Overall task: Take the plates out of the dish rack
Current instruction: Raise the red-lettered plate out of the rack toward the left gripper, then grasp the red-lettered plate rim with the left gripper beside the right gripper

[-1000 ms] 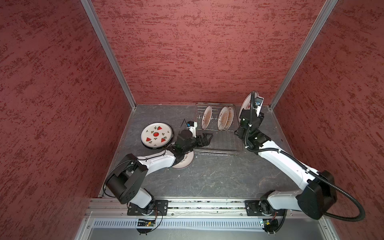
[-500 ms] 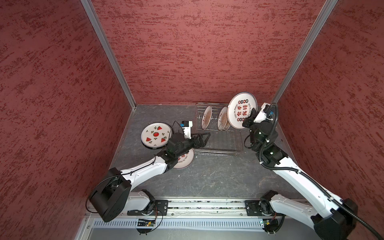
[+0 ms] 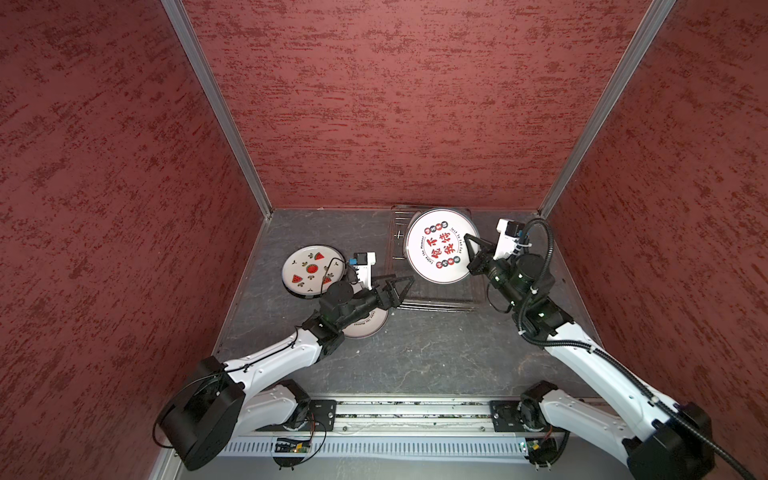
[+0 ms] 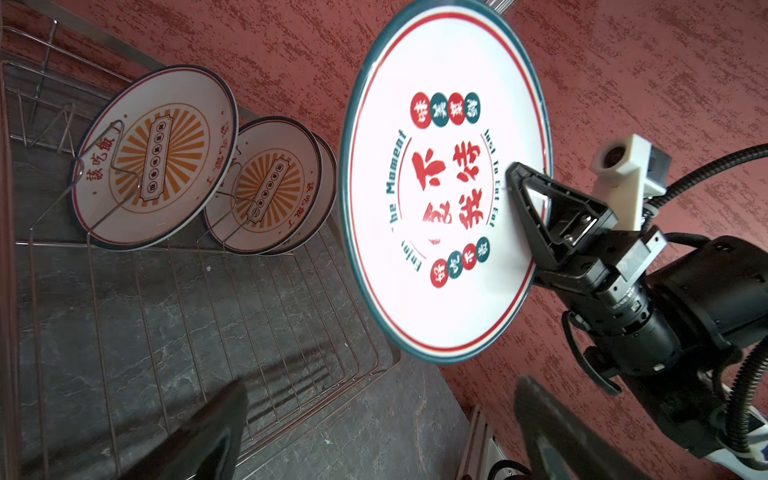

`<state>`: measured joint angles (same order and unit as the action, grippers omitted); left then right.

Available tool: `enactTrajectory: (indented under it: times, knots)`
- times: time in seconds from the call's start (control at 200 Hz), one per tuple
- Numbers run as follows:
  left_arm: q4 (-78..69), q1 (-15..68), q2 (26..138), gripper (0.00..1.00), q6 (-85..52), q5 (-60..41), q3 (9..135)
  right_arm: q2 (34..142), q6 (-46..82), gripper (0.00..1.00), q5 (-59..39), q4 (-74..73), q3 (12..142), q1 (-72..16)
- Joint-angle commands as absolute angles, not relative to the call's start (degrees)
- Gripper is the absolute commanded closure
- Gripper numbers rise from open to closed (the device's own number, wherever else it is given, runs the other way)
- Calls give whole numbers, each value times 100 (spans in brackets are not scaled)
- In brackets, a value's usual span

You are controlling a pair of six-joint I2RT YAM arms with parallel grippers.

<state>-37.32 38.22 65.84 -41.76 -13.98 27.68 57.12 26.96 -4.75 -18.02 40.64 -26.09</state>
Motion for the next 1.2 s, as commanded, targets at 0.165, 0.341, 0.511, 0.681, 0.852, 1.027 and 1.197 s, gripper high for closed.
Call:
enactTrajectory:
  times: [0.165, 0.341, 0.511, 0.681, 0.852, 1.027, 1.197]
  knots:
    - [-3853, 3876, 6469, 1, -4444, -1241, 2760, 5273, 3706, 100, -1573, -3543, 3266, -2554]
    - [-3960, 3876, 6494, 19, -4685, -1217, 2716, 5291, 4066, 100, -1867, -4307, 2776, -2555]
    - [-3985, 3963, 6563, 38, -4764, -1195, 2748, 5385, 4174, 100, -1894, -4577, 2571, -2558]
    - [-3780, 4032, 6601, 60, -4764, -1191, 2867, 5467, 4251, 100, -1996, -4791, 2444, -2558]
    - [-3691, 4078, 6612, 78, -4737, -1178, 2949, 5441, 4185, 100, -1814, -4703, 2417, -2558]
    - [-3645, 4113, 6626, 88, -4729, -1172, 2997, 5457, 4116, 95, -1866, -4649, 2417, -2558]
    - [-3682, 4113, 6697, 94, -4763, -1186, 3018, 5502, 4088, 80, -1866, -4623, 2410, -2550]
